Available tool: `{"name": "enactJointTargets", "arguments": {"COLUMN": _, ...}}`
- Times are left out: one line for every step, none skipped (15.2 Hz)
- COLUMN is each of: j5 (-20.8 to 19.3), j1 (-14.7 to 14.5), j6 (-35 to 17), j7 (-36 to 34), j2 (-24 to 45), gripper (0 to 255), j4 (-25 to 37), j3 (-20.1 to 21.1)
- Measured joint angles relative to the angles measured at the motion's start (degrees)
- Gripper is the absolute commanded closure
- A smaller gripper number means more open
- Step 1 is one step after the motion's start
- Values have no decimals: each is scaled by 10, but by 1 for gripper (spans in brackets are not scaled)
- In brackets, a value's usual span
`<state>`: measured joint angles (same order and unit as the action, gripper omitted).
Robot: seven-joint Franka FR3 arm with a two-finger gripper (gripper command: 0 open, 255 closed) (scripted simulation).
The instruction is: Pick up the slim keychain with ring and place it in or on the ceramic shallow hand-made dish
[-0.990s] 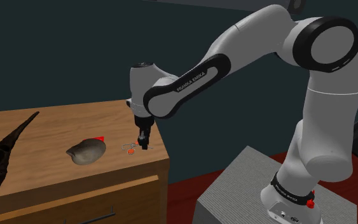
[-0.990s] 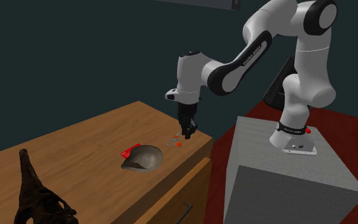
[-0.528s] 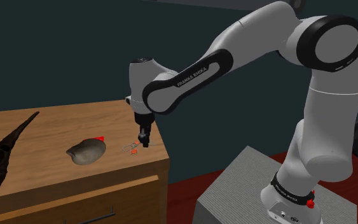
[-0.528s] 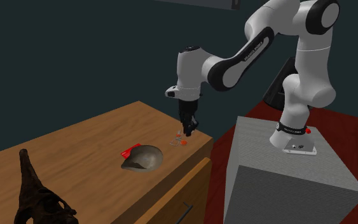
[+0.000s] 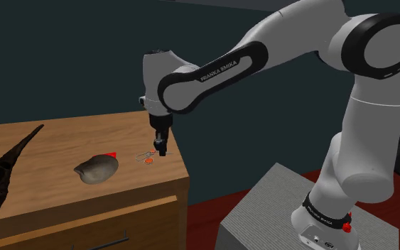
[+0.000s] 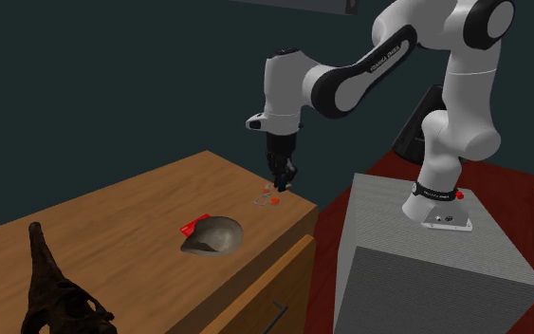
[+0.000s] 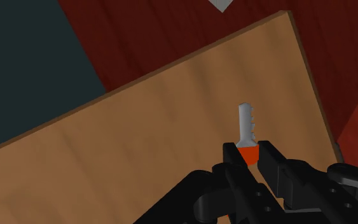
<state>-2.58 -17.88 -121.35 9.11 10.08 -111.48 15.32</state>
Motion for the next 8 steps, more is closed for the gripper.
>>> {"name": "enactJointTargets", "arguments": {"j5": 1, "j1": 0, "j6": 8, "j7": 1, "j2": -4, "gripper": 255, "j4": 4, "j3": 0}}
{"name": "enactJointTargets", "arguments": {"j5": 2, "j1": 0, "j6": 16, "j7": 2, "j2": -5, "gripper": 255, "j4": 11, "j3": 0}}
{"name": "enactJointTargets", "arguments": {"j5": 3, "j1": 1, "j6": 23, "j7": 2, "j2": -9, "gripper": 255, "j4": 15, "j3": 1}}
{"name": "enactJointTargets", "arguments": {"j5": 4, "j1": 0, "j6": 29, "j7": 2, "j2": -12, "gripper": 255, "j4": 17, "j3": 1}}
{"name": "enactJointTargets", "arguments": {"j5": 5, "j1": 1, "j6": 36, "j7": 3, "j2": -16, "gripper": 255, "j4": 20, "j3": 1}}
{"name": "enactJointTargets", "arguments": {"j5": 6, "j1": 1, "j6": 43, "j7": 4, "j2": -16, "gripper": 255, "j4": 27, "j3": 1}}
{"name": "enactJointTargets", "arguments": {"j5": 6, "j1": 1, "j6": 50, "j7": 4, "j2": -19, "gripper": 255, "j4": 32, "j3": 1}}
{"name": "enactJointTargets", "arguments": {"j5": 8, "j1": 2, "j6": 58, "j7": 6, "j2": -24, "gripper": 255, "j4": 36, "j3": 1}}
